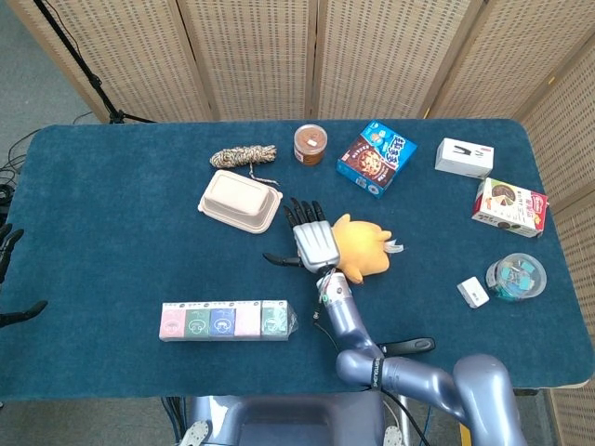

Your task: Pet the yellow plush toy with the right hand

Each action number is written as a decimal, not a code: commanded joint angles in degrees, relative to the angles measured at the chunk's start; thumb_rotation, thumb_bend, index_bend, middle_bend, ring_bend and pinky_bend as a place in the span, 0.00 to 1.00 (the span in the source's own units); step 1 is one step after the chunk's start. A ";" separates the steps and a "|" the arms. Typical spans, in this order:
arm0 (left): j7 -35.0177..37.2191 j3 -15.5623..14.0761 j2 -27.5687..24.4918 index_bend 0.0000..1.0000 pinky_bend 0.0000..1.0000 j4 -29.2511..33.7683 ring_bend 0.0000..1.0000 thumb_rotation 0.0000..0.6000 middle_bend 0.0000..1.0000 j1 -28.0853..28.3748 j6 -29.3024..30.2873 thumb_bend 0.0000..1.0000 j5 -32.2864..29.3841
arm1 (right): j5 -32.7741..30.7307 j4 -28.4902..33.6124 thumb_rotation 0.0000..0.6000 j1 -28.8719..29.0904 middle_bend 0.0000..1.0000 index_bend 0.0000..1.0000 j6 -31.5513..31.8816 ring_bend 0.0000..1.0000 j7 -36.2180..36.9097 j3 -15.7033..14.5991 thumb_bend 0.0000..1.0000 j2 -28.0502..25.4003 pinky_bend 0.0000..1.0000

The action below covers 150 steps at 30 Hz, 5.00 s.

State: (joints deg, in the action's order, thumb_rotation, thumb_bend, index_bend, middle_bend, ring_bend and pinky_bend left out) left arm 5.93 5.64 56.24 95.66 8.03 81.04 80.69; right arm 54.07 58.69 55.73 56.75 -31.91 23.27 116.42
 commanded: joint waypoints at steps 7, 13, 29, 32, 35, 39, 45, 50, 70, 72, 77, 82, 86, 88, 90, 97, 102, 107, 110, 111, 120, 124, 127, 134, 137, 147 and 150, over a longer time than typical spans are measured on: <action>0.30 0.07 0.01 0.00 0.00 0.03 0.00 1.00 0.00 -0.19 0.34 0.00 -0.18 | 4.62 -9.58 0.00 3.57 0.00 0.01 -0.48 0.00 3.42 -0.46 0.00 3.67 0.00; 0.10 0.00 0.09 0.00 0.00 0.08 0.00 1.00 0.00 -0.14 0.29 0.00 -0.09 | 3.47 -11.03 0.00 2.25 0.00 0.01 -1.81 0.00 4.42 -0.39 0.00 3.46 0.00; -2.42 -0.23 0.86 0.00 0.00 0.70 0.00 1.00 0.00 0.16 -0.12 0.00 -0.29 | -2.43 7.30 0.00 -9.41 0.00 0.00 -1.97 0.00 8.40 -0.91 0.00 -11.05 0.00; -3.05 -0.32 1.07 0.00 0.00 0.89 0.00 1.00 0.00 0.15 -0.08 0.00 -0.27 | -2.79 9.62 0.00 -11.22 0.00 0.00 -1.80 0.00 10.05 -1.26 0.00 -13.64 0.00; -3.67 -0.36 1.24 0.00 0.00 1.03 0.00 1.00 0.00 0.17 -0.07 0.00 -0.37 | -3.44 11.00 0.00 -12.31 0.00 0.00 -2.04 0.00 11.23 -1.40 0.00 -15.46 0.00; -4.03 -0.43 1.33 0.00 0.00 1.30 0.00 1.00 0.00 0.24 -0.20 0.00 -0.36 | -3.59 13.84 0.00 -13.08 0.00 0.00 -2.27 0.00 12.29 -1.83 0.00 -17.41 0.00; -3.43 -0.52 1.14 0.00 0.00 1.31 0.00 1.00 0.00 0.13 -0.05 0.00 -0.08 | -1.26 18.07 0.00 -12.61 0.00 0.00 -2.14 0.00 13.78 -2.64 0.00 -18.13 0.00; -2.31 -0.52 0.83 0.00 0.00 1.08 0.00 1.00 0.00 0.06 -0.01 0.00 0.10 | 0.52 17.94 0.00 -10.76 0.00 0.01 -1.29 0.00 12.77 -3.19 0.00 -16.25 0.00; 0.98 -0.21 -0.12 0.00 0.00 0.30 0.00 1.00 0.00 -0.04 -0.15 0.00 -0.07 | 4.58 0.50 0.00 -1.68 0.00 0.06 0.93 0.00 5.99 -4.09 0.00 -2.29 0.00; 1.04 -0.22 -0.14 0.00 0.00 0.27 0.00 1.00 0.00 -0.09 -0.05 0.00 -0.02 | 4.03 0.16 0.00 -2.56 0.00 0.06 0.50 0.00 7.30 -3.98 0.00 -2.62 0.00; 0.75 -0.34 -0.09 0.00 0.00 0.40 0.00 1.00 0.00 -0.13 -0.02 0.00 0.10 | 2.85 0.20 0.00 -4.70 0.00 0.06 -0.75 0.00 10.05 -3.69 0.00 -4.69 0.00; -0.27 -0.33 0.26 0.00 0.00 0.53 0.00 1.00 0.00 0.12 -0.37 0.00 -0.12 | 0.62 2.71 0.00 -7.36 0.00 0.06 -2.61 0.00 13.17 -3.07 0.00 -7.98 0.00; -1.43 -0.38 0.59 0.00 0.00 0.77 0.00 1.00 0.00 0.36 -0.75 0.00 -0.31 | -0.90 4.58 0.00 -9.18 0.00 0.05 -4.01 0.00 15.36 -2.73 0.00 -10.74 0.00; -1.88 -0.39 0.72 0.00 0.00 0.92 0.00 1.00 0.00 0.40 -0.76 0.00 -0.38 | -1.40 5.00 0.00 -9.96 0.00 0.05 -4.40 0.00 16.35 -2.58 0.00 -12.01 0.00; -2.19 -0.40 0.83 0.00 0.00 0.99 0.00 1.00 0.00 0.38 -0.74 0.00 -0.47 | -1.73 5.40 0.00 -10.58 0.00 0.05 -4.72 0.00 17.33 -2.45 0.00 -13.02 0.00; -3.03 -0.46 1.06 0.00 0.00 1.33 0.00 1.00 0.00 0.53 -0.98 0.00 -0.64 | -1.22 10.01 0.00 -12.07 0.00 0.05 -5.56 0.00 20.65 -2.47 0.00 -16.34 0.00; -2.79 -0.51 0.97 0.00 0.00 1.37 0.00 1.00 0.00 0.41 -0.76 0.00 -0.51 | -0.66 13.77 0.00 -11.68 0.00 0.05 -5.34 0.00 20.42 -2.64 0.00 -17.48 0.00; -1.83 -0.53 0.67 0.00 0.00 1.26 0.00 1.00 0.00 0.24 -0.52 0.00 -0.26 | 0.26 15.90 0.00 -10.72 0.00 0.05 -4.11 0.00 18.97 -3.06 0.00 -16.99 0.00; -1.21 -0.50 0.48 0.00 0.00 1.12 0.00 1.00 0.00 0.16 -0.40 0.00 -0.16 | 1.28 16.92 0.00 -9.77 0.00 0.05 -3.56 0.00 18.20 -3.37 0.00 -16.08 0.00; -1.00 -0.51 0.42 0.00 0.00 1.09 0.00 1.00 0.00 0.13 -0.37 0.00 -0.10 | 1.76 17.04 0.00 -9.22 0.00 0.05 -3.31 0.00 17.79 -3.42 0.00 -15.51 0.00; -0.14 -0.53 0.15 0.00 0.00 0.80 0.00 1.00 0.00 0.22 -0.66 0.00 -0.02 | 4.36 12.67 0.00 -2.72 0.00 0.05 -0.52 0.00 10.04 -2.79 0.00 -8.55 0.00; 0.14 -0.53 0.03 0.00 0.00 0.70 0.00 1.00 0.00 0.28 -0.82 0.00 0.00 | 4.36 11.27 0.00 -1.47 0.00 0.05 -0.11 0.00 8.04 -2.98 0.00 -6.69 0.00; 0.22 -0.52 0.02 0.00 0.00 0.63 0.00 1.00 0.00 0.32 -0.87 0.00 0.02 | 4.64 10.15 0.00 -1.10 0.00 0.05 0.13 0.00 7.19 -3.51 0.00 -5.76 0.00; 0.27 -0.49 -0.02 0.00 0.00 0.71 0.00 1.00 0.00 0.28 -0.74 0.00 -0.02 | 3.36 6.43 0.00 -2.26 0.00 0.05 -1.30 0.00 8.56 -4.58 0.00 -4.83 0.00; 0.01 -0.53 0.08 0.00 0.00 0.77 0.00 1.00 0.00 0.31 -0.85 0.00 -0.09 | 2.77 4.87 0.00 -3.16 0.00 0.05 -2.28 0.00 10.28 -4.77 0.00 -5.08 0.00; -0.99 -0.44 0.41 0.00 0.00 0.93 0.00 1.00 0.00 0.58 -1.29 0.00 -0.58 | 2.42 1.31 0.00 -5.33 0.00 0.05 -4.16 0.00 15.99 -3.87 0.00 -7.34 0.00; -1.40 -0.51 0.57 0.00 0.00 1.01 0.00 1.00 0.00 0.63 -1.34 0.00 -0.53 | 2.45 0.92 0.00 -6.26 0.00 0.05 -4.42 0.00 17.67 -3.74 0.00 -8.45 0.00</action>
State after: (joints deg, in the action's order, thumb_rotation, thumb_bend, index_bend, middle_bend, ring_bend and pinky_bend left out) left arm 4.60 5.15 56.78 96.65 8.64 79.72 80.15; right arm 56.53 59.91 49.98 52.53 -14.89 19.40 108.53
